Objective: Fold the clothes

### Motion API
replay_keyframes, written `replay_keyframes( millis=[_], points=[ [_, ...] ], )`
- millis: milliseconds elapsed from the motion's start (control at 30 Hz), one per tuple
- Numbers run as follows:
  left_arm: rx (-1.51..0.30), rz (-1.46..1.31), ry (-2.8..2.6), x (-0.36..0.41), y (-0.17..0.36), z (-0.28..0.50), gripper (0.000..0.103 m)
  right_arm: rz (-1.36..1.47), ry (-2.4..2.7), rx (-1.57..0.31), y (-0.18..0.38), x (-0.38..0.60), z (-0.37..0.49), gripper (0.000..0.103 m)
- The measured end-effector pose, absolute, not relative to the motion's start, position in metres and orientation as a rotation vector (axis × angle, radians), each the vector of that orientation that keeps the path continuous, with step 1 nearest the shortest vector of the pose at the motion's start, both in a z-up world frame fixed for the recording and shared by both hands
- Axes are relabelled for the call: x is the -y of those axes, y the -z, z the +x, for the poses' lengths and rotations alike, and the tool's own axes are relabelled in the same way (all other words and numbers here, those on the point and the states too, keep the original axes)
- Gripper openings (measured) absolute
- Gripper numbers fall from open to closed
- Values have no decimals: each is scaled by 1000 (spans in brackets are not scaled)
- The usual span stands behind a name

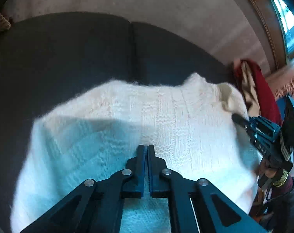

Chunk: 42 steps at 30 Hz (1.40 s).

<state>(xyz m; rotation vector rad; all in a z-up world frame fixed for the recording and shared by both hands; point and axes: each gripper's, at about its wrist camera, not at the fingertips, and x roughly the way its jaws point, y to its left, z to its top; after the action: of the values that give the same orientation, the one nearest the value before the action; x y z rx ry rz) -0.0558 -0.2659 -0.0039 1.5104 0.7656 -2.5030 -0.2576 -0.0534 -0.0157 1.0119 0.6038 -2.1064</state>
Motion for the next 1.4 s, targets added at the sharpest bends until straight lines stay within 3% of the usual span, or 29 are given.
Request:
replay_keyframes(
  millis=[200, 300, 400, 433, 467, 533, 667, 933, 1033, 1200, 1333, 1400],
  points=[
    [-615, 1421, 2496, 302, -4, -109, 1, 1055, 2190, -562, 3, 110, -344, 13],
    [-517, 1360, 2459, 317, -8, -130, 1, 1106, 2206, -529, 5, 124, -368, 24],
    [-609, 1315, 2422, 334, -22, -123, 2, 1101, 2227, -428, -7, 119, -376, 25],
    [-641, 1299, 2410, 340, -27, -121, 2, 1079, 2226, -395, -13, 108, -384, 32],
    [-674, 1284, 2397, 346, -32, -119, 3, 1070, 2217, -365, -21, 96, -381, 49],
    [-844, 1179, 2436, 353, -50, -88, 6, 1043, 2185, -305, -39, 66, -340, 62],
    [-1023, 1087, 2617, 313, -73, -32, 10, 1015, 2084, -256, -45, 25, -249, 67],
    [-996, 1351, 2722, 186, -24, 83, 11, 1072, 2049, -130, -13, -40, -149, 73],
    [-1039, 1378, 2673, 161, -10, 90, 11, 1115, 2075, -59, 14, -42, -141, 74],
    [-955, 1376, 2652, 144, -1, 71, 12, 1122, 2079, 2, 37, -47, -132, 77],
    [-921, 1419, 2597, 150, 17, 47, 13, 1026, 2041, 44, 44, -52, -126, 95],
    [-926, 1400, 2581, 150, 19, 41, 13, 989, 2033, 42, 46, -53, -122, 98]
  ],
)
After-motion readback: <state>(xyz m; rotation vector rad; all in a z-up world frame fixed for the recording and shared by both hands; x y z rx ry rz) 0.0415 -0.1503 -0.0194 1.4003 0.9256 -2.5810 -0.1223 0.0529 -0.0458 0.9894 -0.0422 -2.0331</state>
